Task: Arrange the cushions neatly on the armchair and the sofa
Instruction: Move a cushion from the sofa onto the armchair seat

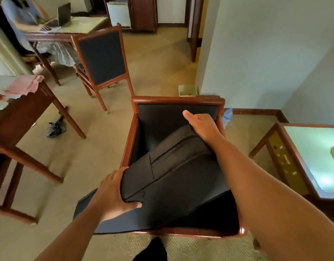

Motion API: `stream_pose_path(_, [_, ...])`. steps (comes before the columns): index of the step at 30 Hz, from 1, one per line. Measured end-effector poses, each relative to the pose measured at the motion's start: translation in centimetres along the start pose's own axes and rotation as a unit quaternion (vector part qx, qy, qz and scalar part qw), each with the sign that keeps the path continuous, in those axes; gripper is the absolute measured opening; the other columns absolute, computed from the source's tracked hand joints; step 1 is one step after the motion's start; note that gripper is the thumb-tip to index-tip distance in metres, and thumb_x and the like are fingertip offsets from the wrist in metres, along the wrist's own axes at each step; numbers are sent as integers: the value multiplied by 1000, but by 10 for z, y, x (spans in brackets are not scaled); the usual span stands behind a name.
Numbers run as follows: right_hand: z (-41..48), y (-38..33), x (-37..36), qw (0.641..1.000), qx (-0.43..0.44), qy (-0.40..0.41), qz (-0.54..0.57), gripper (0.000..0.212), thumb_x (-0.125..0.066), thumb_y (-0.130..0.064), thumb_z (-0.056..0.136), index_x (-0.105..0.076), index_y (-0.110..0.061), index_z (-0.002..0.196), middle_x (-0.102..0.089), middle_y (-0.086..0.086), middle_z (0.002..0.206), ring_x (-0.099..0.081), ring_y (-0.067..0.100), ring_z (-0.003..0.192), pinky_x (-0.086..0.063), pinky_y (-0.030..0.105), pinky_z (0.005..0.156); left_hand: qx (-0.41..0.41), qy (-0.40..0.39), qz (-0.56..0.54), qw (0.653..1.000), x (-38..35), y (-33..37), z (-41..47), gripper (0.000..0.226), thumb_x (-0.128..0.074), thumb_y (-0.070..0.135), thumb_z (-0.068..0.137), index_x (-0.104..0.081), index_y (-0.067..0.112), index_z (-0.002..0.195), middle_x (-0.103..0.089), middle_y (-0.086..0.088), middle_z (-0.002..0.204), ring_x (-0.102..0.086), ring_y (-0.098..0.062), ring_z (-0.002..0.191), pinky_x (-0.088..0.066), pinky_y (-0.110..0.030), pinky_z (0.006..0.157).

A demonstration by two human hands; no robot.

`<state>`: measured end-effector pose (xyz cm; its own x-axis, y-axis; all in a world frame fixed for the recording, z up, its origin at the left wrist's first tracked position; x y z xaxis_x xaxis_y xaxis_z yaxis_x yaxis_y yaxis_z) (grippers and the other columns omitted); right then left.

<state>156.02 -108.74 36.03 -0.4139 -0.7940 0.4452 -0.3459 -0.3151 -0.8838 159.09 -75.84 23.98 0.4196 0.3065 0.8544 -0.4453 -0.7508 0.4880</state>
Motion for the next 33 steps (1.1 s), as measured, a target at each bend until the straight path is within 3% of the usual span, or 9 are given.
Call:
stream_pose_path(6, [58,7,-18,997,-43,-60,20,43,-58,-53,98,-53,-16,75,-50,4,71,-50,14,66,-42,35,73,-5,-17,-53,998,8,-20,37,124,-76,88,42,-28,42,147,-47,22,136,-49,-11,124,-43,-35,106])
stream_pose_path(10, [79,-11,-26,993,-8,-85,-76,44,-57,-52,99,-54,-16,73,-58,0,75,-56,14,72,-45,35,78,3,-36,-64,997,12,-31,58,120,-76,89,41,-36,38,143,-53,20,127,-54,-8,115,-47,-30,98])
stream_pose_path(13, [75,-48,-42,967,61,-172,-176,38,-64,-64,88,-70,-27,98,-66,-8,102,-62,11,98,-50,38,95,-3,-60,-74,995,14,-32,74,109,-78,86,45,-40,39,135,-57,19,119,-58,-7,108,-50,-30,91])
stream_pose_path(14, [68,-60,-52,932,91,-219,-274,50,-65,-72,82,-68,-32,112,-62,-8,115,-57,12,110,-47,41,101,-2,-62,-81,995,16,-31,78,104,-79,84,46,-41,42,132,-58,19,117,-59,-6,106,-50,-30,89])
stream_pose_path(18, [53,-73,-112,665,172,-325,-651,117,-69,-88,60,-35,-30,155,-38,7,151,-32,35,141,-18,67,116,26,-74,-98,992,19,-30,83,98,-83,77,48,-39,47,131,-58,23,114,-58,0,101,-50,-25,84])
stream_pose_path(21, [44,-66,-156,576,206,-362,-703,122,-84,-74,55,-35,-20,153,-40,13,150,-37,38,139,-16,67,117,51,-73,-117,989,18,-33,79,106,-87,71,47,-35,50,137,-55,26,122,-56,2,109,-50,-27,91])
stream_pose_path(23, [40,-63,-173,574,237,-372,-690,109,-87,-66,56,-46,-17,144,-50,10,138,-49,32,124,-35,52,104,63,-93,-110,988,17,-41,68,120,-88,70,45,-25,52,146,-48,29,132,-53,1,117,-49,-30,99])
stream_pose_path(26, [34,-59,-182,574,298,-377,-663,88,-85,-63,56,-57,-18,127,-55,4,119,-51,23,99,-34,38,81,108,-132,-74,983,9,-62,41,116,-85,72,45,-25,52,143,-51,27,129,-56,-2,111,-51,-29,96])
stream_pose_path(33, [46,-7,-108,609,315,-386,-618,85,-89,-50,54,-49,-22,124,-55,0,121,-53,23,108,-43,43,95,86,-112,70,987,6,10,40,75,-68,77,55,-45,38,115,-62,17,98,-61,-7,88,-52,-26,77])
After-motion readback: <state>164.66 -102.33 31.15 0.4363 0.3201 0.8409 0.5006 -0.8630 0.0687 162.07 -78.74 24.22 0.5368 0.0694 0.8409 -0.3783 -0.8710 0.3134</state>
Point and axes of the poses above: each hand's wrist, its own z-axis towards the middle knuckle, its own x-axis out of the back of the hand, y = z × x, the point moved 5 cm from there along z, towards the middle knuckle
